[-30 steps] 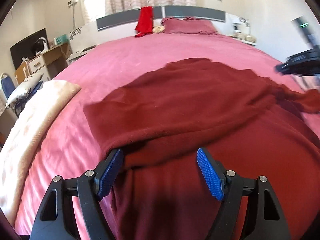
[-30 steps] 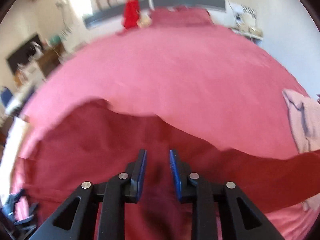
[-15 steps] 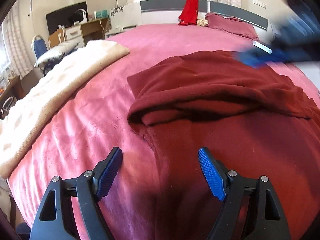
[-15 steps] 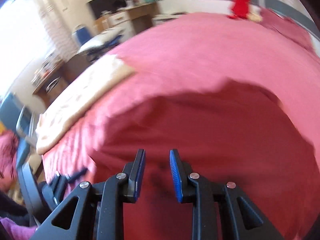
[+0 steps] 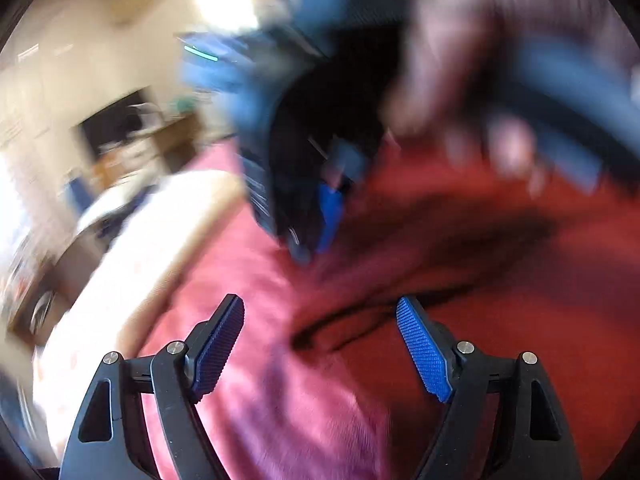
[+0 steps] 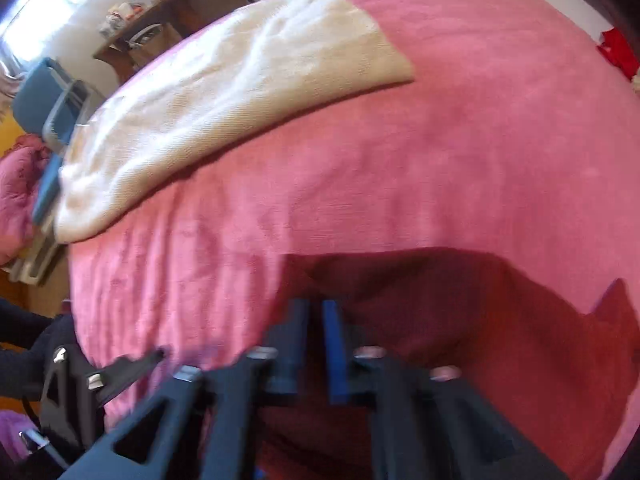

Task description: Fold clothes

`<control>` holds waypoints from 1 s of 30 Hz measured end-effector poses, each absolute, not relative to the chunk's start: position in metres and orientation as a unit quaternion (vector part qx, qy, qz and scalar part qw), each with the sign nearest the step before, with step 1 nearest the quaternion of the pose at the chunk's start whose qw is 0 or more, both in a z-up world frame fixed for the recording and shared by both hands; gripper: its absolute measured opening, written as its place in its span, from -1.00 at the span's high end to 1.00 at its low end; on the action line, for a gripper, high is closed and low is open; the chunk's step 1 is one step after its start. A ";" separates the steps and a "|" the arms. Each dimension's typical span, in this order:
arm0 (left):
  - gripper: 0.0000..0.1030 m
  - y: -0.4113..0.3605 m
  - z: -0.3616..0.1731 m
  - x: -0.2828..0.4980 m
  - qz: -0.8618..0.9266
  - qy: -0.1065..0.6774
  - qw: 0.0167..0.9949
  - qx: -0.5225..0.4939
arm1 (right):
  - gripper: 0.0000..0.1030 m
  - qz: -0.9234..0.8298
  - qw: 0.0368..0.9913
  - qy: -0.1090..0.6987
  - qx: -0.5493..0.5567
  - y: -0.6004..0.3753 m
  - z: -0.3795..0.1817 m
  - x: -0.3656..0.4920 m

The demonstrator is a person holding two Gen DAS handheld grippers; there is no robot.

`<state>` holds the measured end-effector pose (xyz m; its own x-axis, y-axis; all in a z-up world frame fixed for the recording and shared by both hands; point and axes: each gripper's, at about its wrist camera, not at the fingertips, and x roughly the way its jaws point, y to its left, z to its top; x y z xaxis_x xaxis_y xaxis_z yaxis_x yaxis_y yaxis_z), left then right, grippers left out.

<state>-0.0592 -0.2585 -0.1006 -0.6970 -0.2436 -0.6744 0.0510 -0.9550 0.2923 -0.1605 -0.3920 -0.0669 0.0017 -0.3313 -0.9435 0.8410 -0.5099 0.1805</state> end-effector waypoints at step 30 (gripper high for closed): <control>-0.56 -0.218 -0.095 0.018 -0.916 -0.088 -0.050 0.389 | 0.92 -0.739 0.396 0.234 0.493 -0.378 -0.060 -0.178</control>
